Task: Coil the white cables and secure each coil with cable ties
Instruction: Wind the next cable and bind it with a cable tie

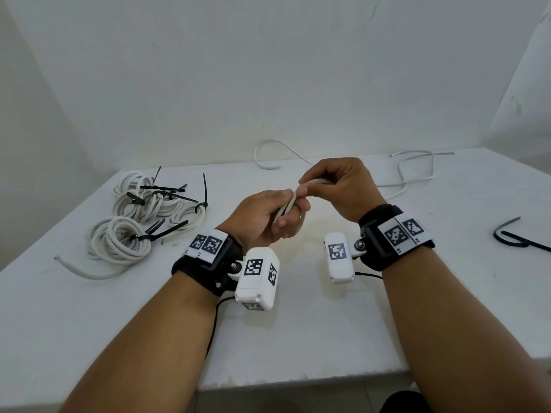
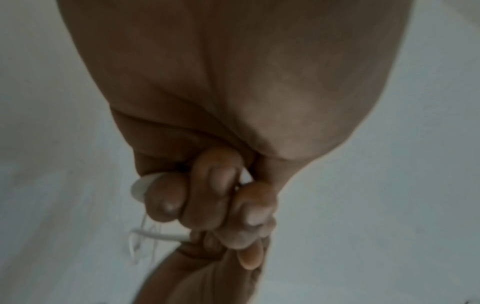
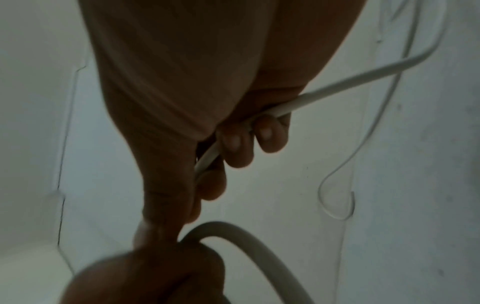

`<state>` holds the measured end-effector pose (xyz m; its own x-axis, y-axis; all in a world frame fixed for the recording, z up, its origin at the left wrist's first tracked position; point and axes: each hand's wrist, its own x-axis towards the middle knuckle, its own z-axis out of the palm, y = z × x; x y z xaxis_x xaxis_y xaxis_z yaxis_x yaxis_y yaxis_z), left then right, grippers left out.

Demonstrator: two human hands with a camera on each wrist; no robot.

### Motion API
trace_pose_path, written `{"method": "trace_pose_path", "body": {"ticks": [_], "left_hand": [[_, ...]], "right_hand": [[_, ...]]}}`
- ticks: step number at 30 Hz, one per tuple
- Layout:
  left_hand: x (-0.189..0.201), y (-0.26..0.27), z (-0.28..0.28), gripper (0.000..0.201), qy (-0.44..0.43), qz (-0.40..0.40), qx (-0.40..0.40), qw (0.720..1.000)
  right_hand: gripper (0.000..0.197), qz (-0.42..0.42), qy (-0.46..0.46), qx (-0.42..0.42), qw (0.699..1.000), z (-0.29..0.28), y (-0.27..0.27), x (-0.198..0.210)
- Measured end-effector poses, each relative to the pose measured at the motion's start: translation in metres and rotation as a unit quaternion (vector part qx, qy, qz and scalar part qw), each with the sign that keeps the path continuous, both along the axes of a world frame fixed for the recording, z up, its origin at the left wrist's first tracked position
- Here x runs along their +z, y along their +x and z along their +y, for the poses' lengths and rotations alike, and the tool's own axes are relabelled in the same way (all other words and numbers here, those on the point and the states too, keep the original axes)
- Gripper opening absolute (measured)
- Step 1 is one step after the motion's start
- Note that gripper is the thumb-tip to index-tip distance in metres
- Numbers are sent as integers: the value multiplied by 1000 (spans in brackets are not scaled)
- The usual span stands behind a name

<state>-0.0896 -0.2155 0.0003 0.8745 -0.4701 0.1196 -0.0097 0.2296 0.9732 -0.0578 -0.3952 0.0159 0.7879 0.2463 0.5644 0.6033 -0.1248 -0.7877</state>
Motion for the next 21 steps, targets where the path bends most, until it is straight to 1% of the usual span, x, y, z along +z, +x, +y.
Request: {"method": "trace_pose_path", "body": {"ticks": [2,3,4,6,7,8,10,12,14,15,16,17,18,19,20,21], "left_hand": [[1,-4,1,40,-62,-7,-15,998],[1,-5,1,39,-92,-12,-20,995],[2,-6,1,38,-118,-12,-21,993],[6,-8,0,36,-156,2,-8,988],[8,-8,0,34,-168,10,9,986],[9,-7,-1,33,-179,15,33,983],[9,-4,-4,32,-208,24,85,974],[7,1,-6,27,-231,19,136,963],[3,7,-4,22,-248,7,182,952],[0,11,-3,21,-237,-2,204,950],[-3,14,-1,20,-201,-23,224,953],[-5,15,2,20,-136,-56,242,959],[-8,17,4,21,-44,-100,257,960],[-10,18,7,23,61,-150,268,950],[-11,18,9,25,163,-196,271,928],[-11,18,11,28,255,-228,265,901]], "right_hand": [[3,14,35,5,999,0,2,-1],[5,24,30,-7,999,1,4,-3],[15,35,8,-20,999,1,7,-6],[37,63,-89,-27,994,4,9,-12],[44,78,-151,-22,985,7,8,-12],[45,90,-211,-14,973,10,6,-11],[46,107,-313,-7,944,16,1,-7],[42,115,-384,0,916,21,-3,-4],[24,135,-420,27,897,27,-7,-4],[21,138,-430,40,891,30,-9,-5],[24,137,-438,50,887,32,-12,-4],[25,132,-446,53,884,33,-14,-4],[26,114,-453,52,883,32,-15,-3],[24,90,-461,48,882,31,-16,-2],[20,68,-459,39,885,28,-16,-1],[16,54,-439,25,897,25,-15,-1]]}}
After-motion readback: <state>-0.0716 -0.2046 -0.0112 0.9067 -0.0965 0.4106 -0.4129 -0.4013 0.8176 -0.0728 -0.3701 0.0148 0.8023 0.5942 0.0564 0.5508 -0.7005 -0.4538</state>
